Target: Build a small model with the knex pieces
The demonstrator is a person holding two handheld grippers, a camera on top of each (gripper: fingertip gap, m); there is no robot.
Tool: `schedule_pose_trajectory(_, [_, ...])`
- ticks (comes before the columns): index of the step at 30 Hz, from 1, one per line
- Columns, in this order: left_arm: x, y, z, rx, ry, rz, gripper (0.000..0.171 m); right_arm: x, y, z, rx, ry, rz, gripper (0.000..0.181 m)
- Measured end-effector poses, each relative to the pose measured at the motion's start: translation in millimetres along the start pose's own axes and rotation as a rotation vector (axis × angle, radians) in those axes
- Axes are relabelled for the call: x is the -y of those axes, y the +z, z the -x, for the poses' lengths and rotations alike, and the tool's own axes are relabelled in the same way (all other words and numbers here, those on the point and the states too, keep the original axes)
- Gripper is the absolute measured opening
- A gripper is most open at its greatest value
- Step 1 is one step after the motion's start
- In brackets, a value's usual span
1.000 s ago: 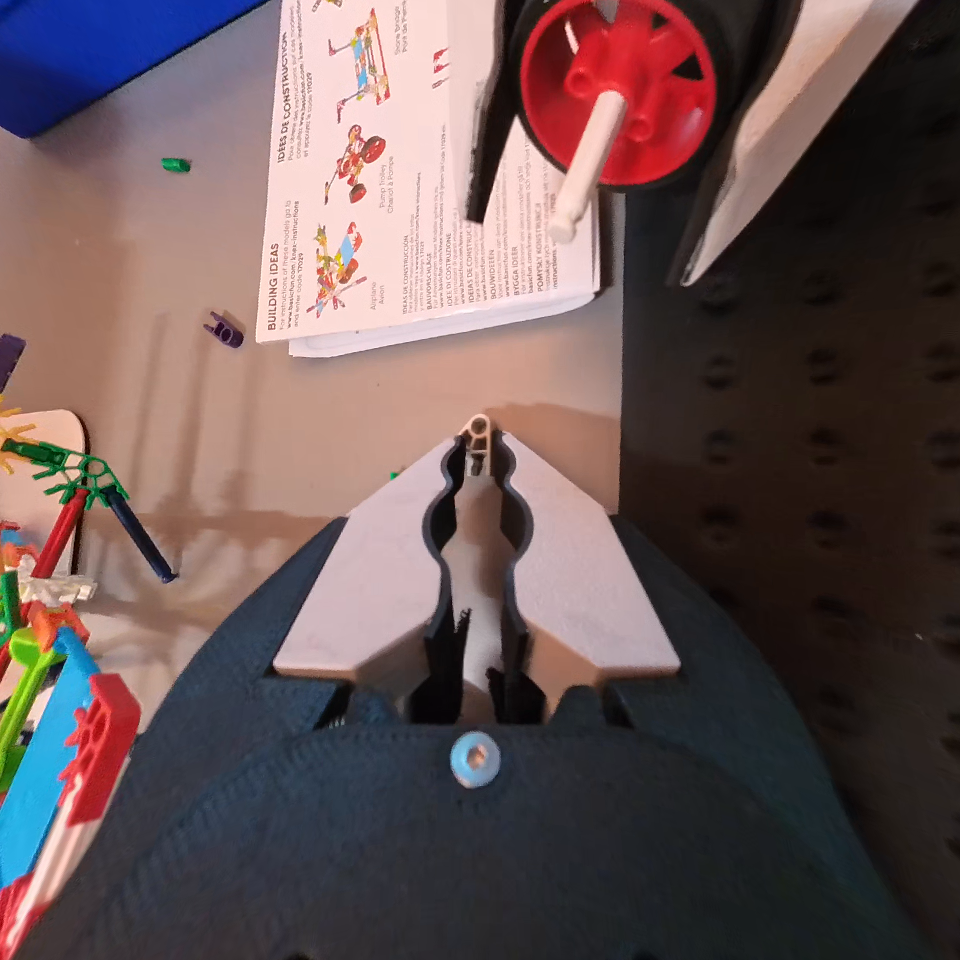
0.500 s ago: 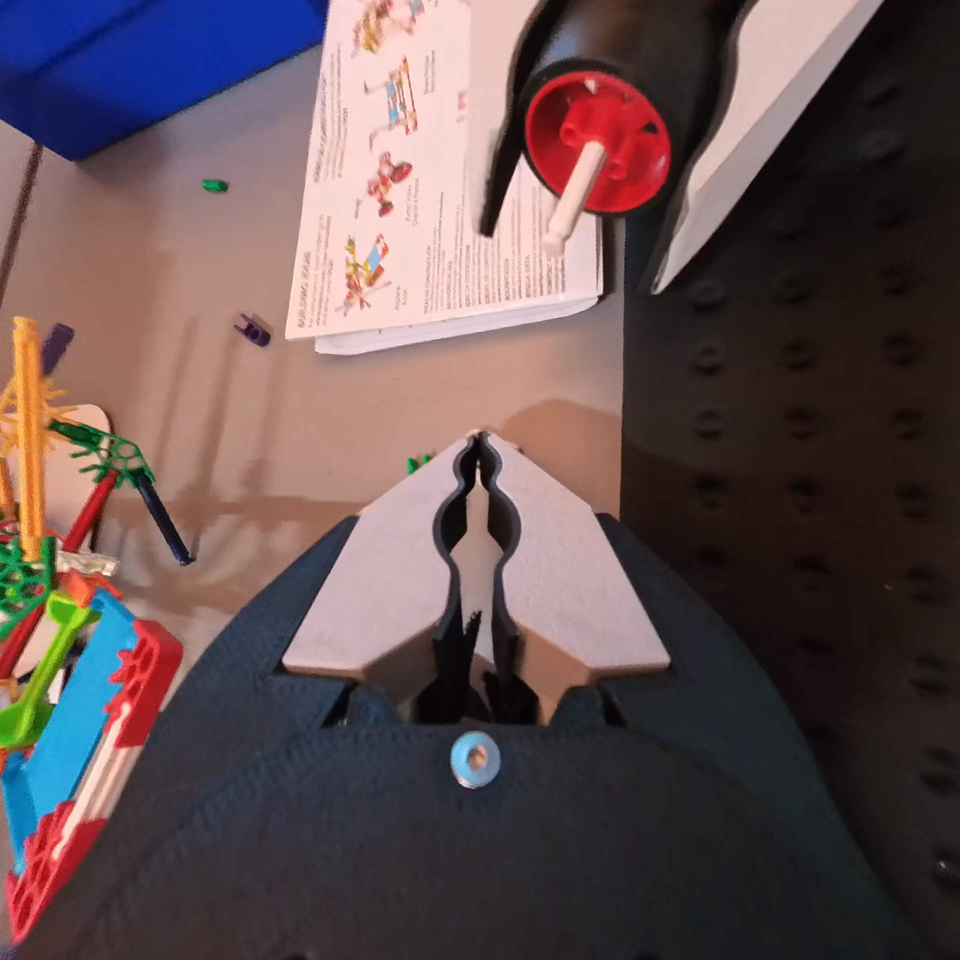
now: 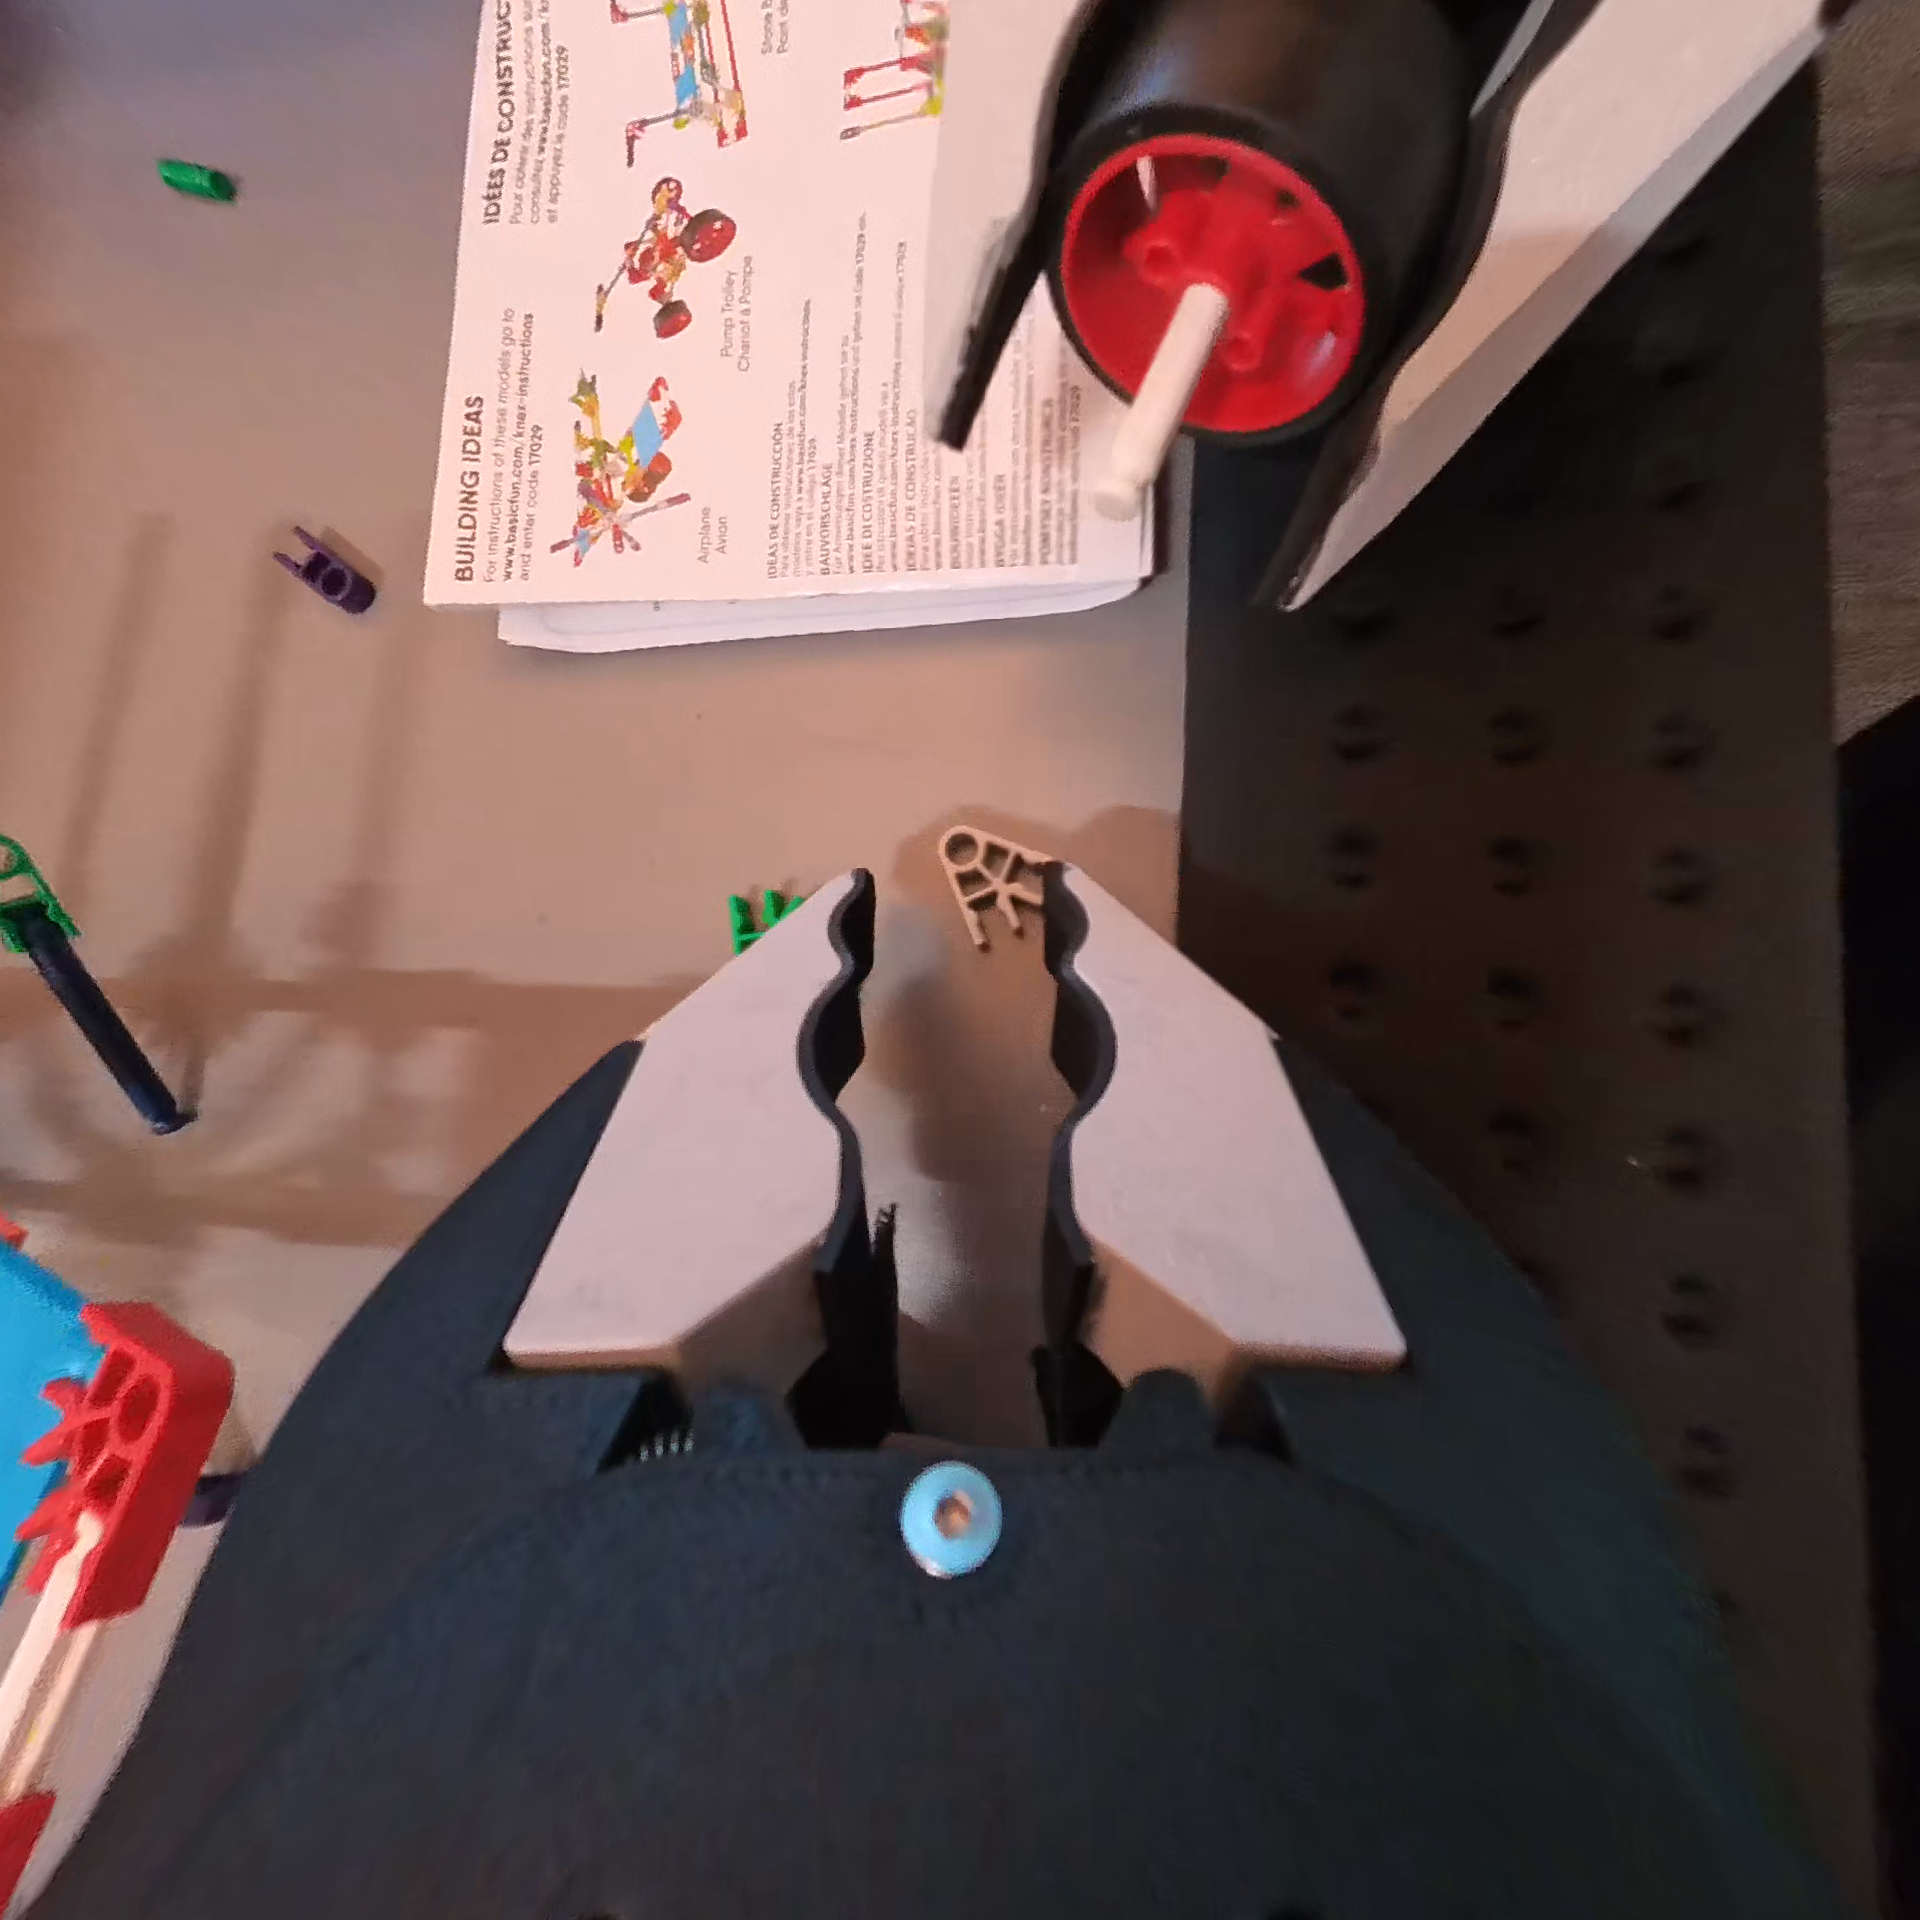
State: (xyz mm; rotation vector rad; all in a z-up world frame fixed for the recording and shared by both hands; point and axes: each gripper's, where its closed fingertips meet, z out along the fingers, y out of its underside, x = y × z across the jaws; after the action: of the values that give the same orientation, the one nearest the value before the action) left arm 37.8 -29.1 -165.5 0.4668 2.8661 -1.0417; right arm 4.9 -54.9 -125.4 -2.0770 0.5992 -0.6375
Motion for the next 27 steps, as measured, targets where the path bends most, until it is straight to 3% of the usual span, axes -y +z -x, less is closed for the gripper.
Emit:
schedule_pose_trajectory(4, [-2.2,-1.3,-4.3,-0.031,-0.018,0.012,0.030,0.3,-0.5,0.5,0.005,0.000,-0.005,0.047])
schedule_pose_trajectory(9, [-4.3,6.2,-5.8,-0.012,0.008,0.036,0.009,-0.1,-0.4,0.8,0.005,-0.003,-0.004,0.047])
schedule_pose_trajectory(16, [-3.4,5.3,-4.2,0.079,0.059,0.015,0.007,-0.1,-0.5,0.9,0.006,-0.004,-0.005,0.047])
schedule_pose_trajectory(21, [-8.7,-12.2,-2.8,0.147,0.092,0.003,0.007,0.4,0.6,-0.3,0.007,0.005,0.003,0.047])
schedule_pose_trajectory(27, [-35.1,-49.5,7.6,0.238,0.078,0.005,0.007,10.0,14.2,4.1,0.024,0.005,0.020,0.047])
